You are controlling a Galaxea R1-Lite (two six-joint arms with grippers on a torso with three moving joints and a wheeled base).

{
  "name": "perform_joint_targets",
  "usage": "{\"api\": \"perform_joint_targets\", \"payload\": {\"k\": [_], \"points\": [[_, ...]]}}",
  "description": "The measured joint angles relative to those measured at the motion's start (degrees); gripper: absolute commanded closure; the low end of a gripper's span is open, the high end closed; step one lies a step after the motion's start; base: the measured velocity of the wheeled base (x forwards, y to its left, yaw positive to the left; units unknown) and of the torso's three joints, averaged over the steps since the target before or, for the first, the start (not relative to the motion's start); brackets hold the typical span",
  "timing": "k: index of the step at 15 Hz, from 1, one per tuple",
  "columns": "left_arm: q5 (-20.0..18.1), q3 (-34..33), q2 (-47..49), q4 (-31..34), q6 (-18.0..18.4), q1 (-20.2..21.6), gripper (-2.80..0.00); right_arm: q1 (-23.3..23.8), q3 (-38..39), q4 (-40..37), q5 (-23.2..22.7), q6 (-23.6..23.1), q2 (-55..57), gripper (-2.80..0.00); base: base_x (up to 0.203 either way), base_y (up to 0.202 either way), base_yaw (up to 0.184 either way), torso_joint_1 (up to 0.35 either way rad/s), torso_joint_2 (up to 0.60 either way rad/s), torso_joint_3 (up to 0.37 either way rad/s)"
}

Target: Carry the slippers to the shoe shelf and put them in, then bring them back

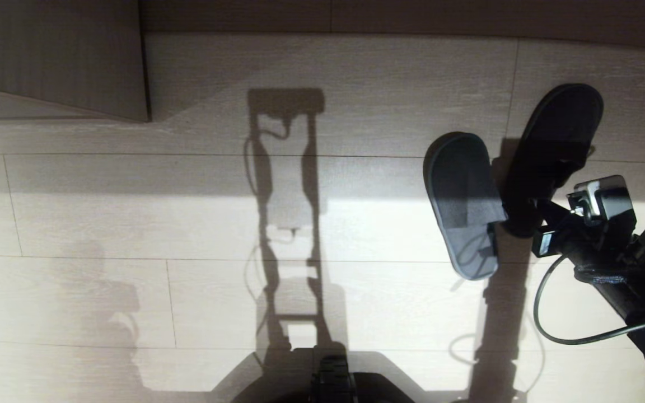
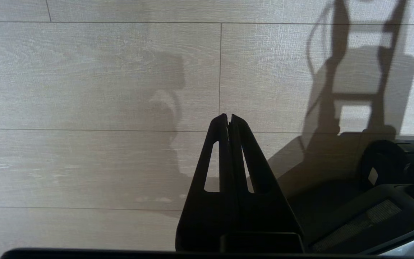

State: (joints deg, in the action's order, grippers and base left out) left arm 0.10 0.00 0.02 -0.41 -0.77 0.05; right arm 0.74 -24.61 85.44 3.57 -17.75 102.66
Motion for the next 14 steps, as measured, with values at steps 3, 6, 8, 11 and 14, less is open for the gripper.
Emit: {"api": "perform_joint_targets", "payload": {"k": [3, 6, 8, 11, 14], "points": [[0.0, 0.0, 0.0, 0.0, 0.0, 0.0, 0.0, 0.2, -2.9, 0.6, -2.0, 0.9, 4.6, 0.0, 0.0, 0.0, 0.0, 0.0, 0.0, 0.0], [0.0, 0.0, 0.0, 0.0, 0.0, 0.0, 0.0, 0.4, -3.2, 1.2, -9.7, 1.0, 7.8, 0.0, 0.0, 0.0, 0.0, 0.0, 0.0, 0.0], [0.0, 0.0, 0.0, 0.0, 0.0, 0.0, 0.0, 1.1, -2.2, 1.3, -10.5, 0.4, 8.5, 0.0, 0.0, 0.0, 0.0, 0.0, 0.0, 0.0], [0.0, 0.0, 0.0, 0.0, 0.0, 0.0, 0.0, 3.0, 0.0, 1.3, -12.2, -1.4, 7.5, 0.0, 0.0, 0.0, 0.0, 0.0, 0.0, 0.0], [0.0, 0.0, 0.0, 0.0, 0.0, 0.0, 0.0, 5.1, 4.2, 1.2, -14.2, -2.6, 4.5, 0.0, 0.0, 0.0, 0.0, 0.0, 0.0, 0.0]]}}
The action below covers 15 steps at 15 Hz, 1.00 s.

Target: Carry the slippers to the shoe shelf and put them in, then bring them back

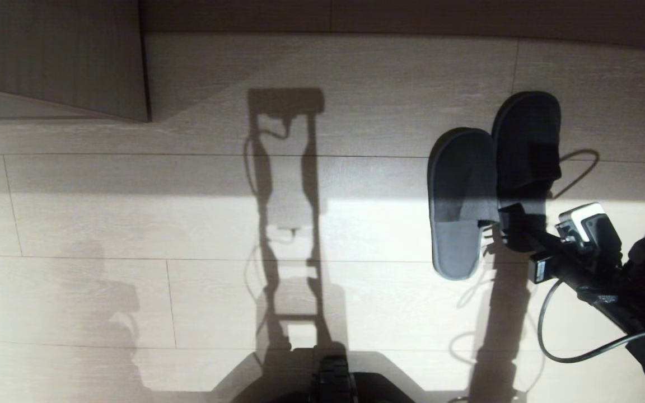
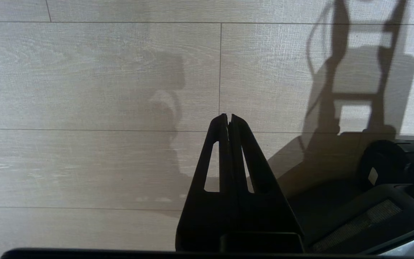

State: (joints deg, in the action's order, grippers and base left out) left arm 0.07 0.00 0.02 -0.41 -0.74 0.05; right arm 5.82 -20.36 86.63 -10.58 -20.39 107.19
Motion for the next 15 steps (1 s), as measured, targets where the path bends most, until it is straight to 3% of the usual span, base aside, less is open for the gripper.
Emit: {"api": "perform_joint_targets", "payload": {"k": [6, 15], "points": [[0.0, 0.0, 0.0, 0.0, 0.0, 0.0, 0.0, 0.5, 5.8, -0.1, -0.3, 0.1, -3.2, 0.0, 0.0, 0.0, 0.0, 0.0, 0.0, 0.0], [0.0, 0.0, 0.0, 0.0, 0.0, 0.0, 0.0, 0.9, -10.3, -0.3, 0.9, 7.2, -0.6, 0.0, 0.0, 0.0, 0.0, 0.0, 0.0, 0.0]]}}
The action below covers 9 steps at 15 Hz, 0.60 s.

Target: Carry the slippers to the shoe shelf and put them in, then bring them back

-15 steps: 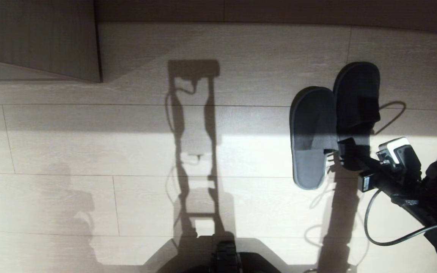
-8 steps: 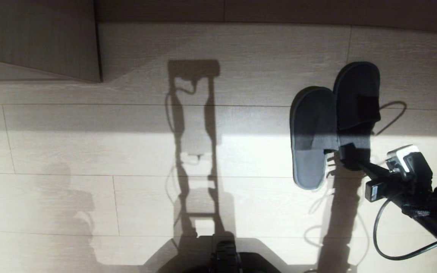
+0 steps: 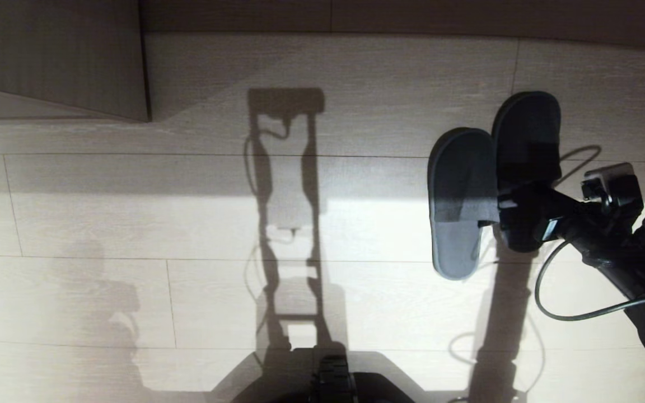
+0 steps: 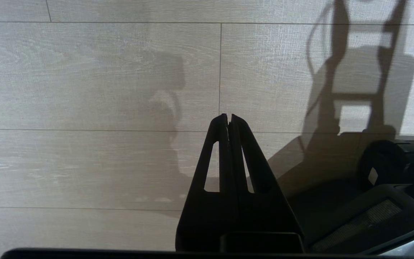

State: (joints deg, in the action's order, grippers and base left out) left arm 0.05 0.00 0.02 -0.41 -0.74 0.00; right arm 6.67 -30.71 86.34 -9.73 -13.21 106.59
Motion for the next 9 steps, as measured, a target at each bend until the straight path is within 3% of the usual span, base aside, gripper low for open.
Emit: {"api": "perform_joint_targets", "payload": {"k": [4, 9], "points": [[0.0, 0.0, 0.0, 0.0, 0.0, 0.0, 0.0, -0.1, 1.2, 1.5, -0.4, -0.3, 6.4, 0.0, 0.0, 0.0, 0.0, 0.0, 0.0, 0.0], [0.0, 0.0, 0.0, 0.0, 0.0, 0.0, 0.0, -0.1, 9.1, 0.4, -0.6, -0.4, 6.7, 0.0, 0.0, 0.0, 0.0, 0.0, 0.0, 0.0]]}}
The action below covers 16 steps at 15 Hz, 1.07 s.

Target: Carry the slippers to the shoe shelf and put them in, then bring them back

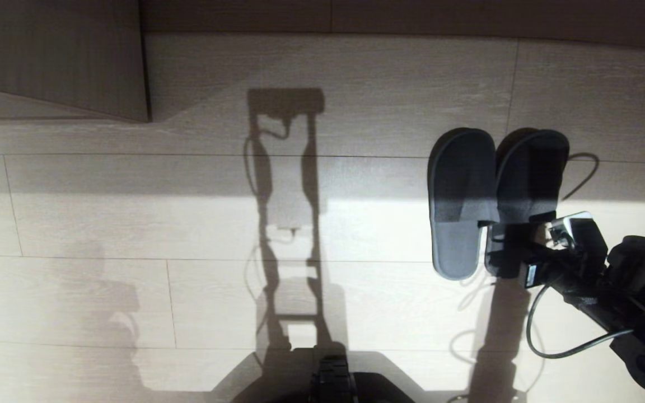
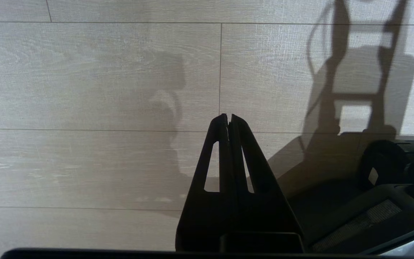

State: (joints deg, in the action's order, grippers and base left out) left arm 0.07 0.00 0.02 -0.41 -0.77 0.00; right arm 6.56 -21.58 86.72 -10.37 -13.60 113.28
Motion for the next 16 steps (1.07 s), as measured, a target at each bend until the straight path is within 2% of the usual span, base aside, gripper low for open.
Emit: {"api": "perform_joint_targets", "payload": {"k": [3, 9, 16], "points": [[0.0, 0.0, 0.0, 0.0, 0.0, 0.0, 0.0, 0.0, 2.6, 0.2, 0.0, 0.0, -1.9, 0.0, 0.0, 0.0, 0.0, 0.0, 0.0, 0.0], [0.0, 0.0, 0.0, 0.0, 0.0, 0.0, 0.0, 0.0, 1.8, 0.3, 0.1, 0.2, -5.8, 0.0, 0.0, 0.0, 0.0, 0.0, 0.0, 0.0], [0.0, 0.0, 0.0, 0.0, 0.1, 0.0, 0.0, 0.0, 5.7, -0.9, 0.4, 0.5, -23.2, 0.0, 0.0, 0.0, 0.0, 0.0, 0.0, 0.0]]}}
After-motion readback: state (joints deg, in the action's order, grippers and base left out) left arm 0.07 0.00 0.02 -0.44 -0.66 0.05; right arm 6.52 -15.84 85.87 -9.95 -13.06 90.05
